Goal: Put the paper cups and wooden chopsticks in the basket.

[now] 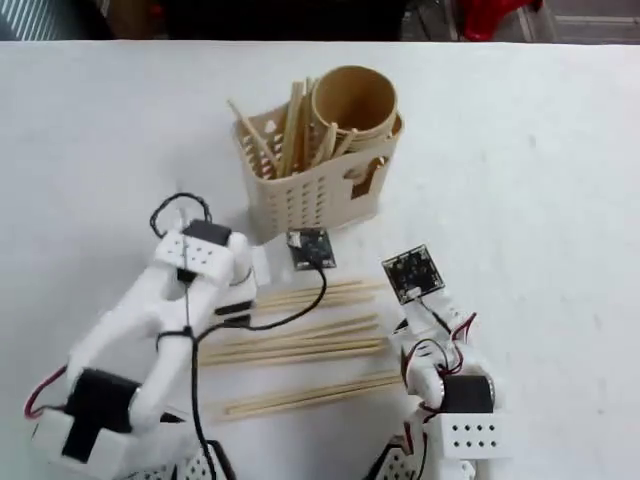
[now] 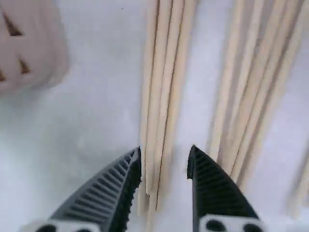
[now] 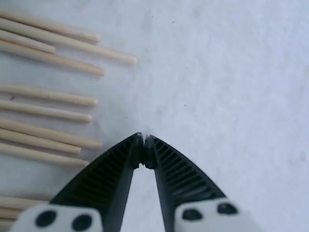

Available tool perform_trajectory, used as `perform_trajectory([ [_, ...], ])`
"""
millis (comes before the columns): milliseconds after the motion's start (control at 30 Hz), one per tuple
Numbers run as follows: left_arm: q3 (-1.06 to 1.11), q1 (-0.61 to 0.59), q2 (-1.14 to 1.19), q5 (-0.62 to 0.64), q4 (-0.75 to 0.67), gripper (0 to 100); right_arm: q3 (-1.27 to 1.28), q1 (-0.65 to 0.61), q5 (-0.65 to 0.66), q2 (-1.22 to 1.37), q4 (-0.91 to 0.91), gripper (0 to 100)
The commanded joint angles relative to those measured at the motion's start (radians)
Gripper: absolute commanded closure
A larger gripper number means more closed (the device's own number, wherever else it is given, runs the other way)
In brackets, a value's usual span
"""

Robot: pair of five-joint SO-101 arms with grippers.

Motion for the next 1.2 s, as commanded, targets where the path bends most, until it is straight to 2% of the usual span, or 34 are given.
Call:
perform_trajectory([
  [0, -0.089, -0.013, 0.067, -0.003, -0.055, 82, -0.006, -0.004, 0.009, -0.007, -0.022, 98.1],
  [267, -0.121, -0.027, 0.156, 0.031, -0.166, 84, -0.006, -0.007, 0.009, -0.007, -0.022, 98.1],
  [400, -0.123, -0.025, 0.196, 0.041, -0.172, 84, -0.006, -0.007, 0.009, -0.007, -0.022, 98.1],
  [567, -0.114, -0.025, 0.177, 0.041, -0.155, 93, -0.006, -0.007, 0.009, -0.007, -0.022, 98.1],
  [800, -0.115, -0.025, 0.071, 0.041, 0.021, 95, -0.006, -0.007, 0.009, -0.007, -0.022, 98.1],
  [1000, -0.115, -0.025, -0.073, 0.041, 0.239, 95, -0.006, -0.005, 0.009, -0.007, -0.022, 98.1],
  [1167, -0.114, -0.035, -0.143, 0.048, 0.255, 95, -0.006, -0.005, 0.009, -0.007, -0.022, 98.1],
])
